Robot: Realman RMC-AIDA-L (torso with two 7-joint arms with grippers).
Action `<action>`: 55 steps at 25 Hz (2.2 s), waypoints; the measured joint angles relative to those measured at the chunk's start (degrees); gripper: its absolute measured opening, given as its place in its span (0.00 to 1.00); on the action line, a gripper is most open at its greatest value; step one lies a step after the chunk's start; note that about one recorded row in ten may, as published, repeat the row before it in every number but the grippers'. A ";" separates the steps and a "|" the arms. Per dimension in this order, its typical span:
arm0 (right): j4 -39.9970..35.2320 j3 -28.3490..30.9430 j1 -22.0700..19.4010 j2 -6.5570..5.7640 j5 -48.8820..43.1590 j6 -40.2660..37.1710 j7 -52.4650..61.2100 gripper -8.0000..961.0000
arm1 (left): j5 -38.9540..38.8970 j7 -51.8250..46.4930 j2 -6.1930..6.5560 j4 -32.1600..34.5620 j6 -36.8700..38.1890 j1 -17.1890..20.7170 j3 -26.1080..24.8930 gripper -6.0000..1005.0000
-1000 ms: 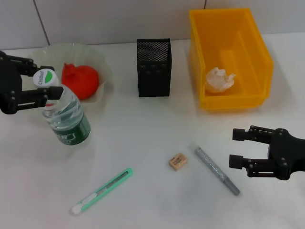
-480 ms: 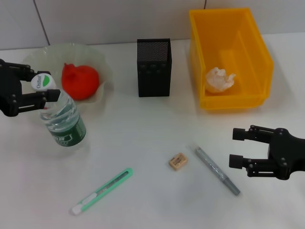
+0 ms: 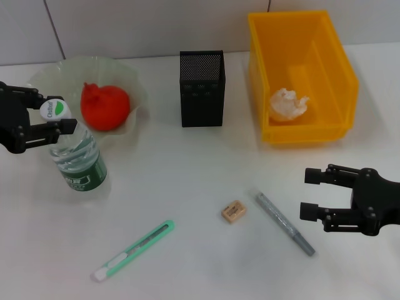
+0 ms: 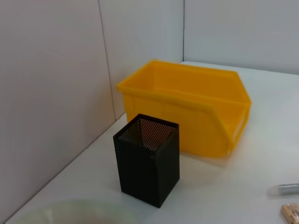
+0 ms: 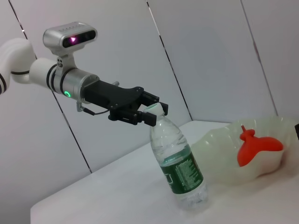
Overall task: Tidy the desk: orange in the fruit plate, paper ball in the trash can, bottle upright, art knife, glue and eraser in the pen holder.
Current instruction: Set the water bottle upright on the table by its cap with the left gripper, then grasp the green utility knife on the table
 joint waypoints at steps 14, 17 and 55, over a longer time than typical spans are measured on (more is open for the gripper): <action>0.18 0.00 -0.10 -0.05 0.00 0.22 -0.12 0.85 | -0.21 0.08 -0.23 -1.87 -3.08 0.10 -0.02 0.53; 0.18 0.00 -0.15 -0.05 -0.05 0.21 -0.13 0.85 | -0.29 0.02 -0.31 -1.96 -3.55 0.10 -0.02 0.54; -0.15 7.30 -0.66 0.42 -0.36 -0.57 -4.81 0.85 | -1.38 -26.48 -0.78 31.10 1.19 12.62 32.29 0.80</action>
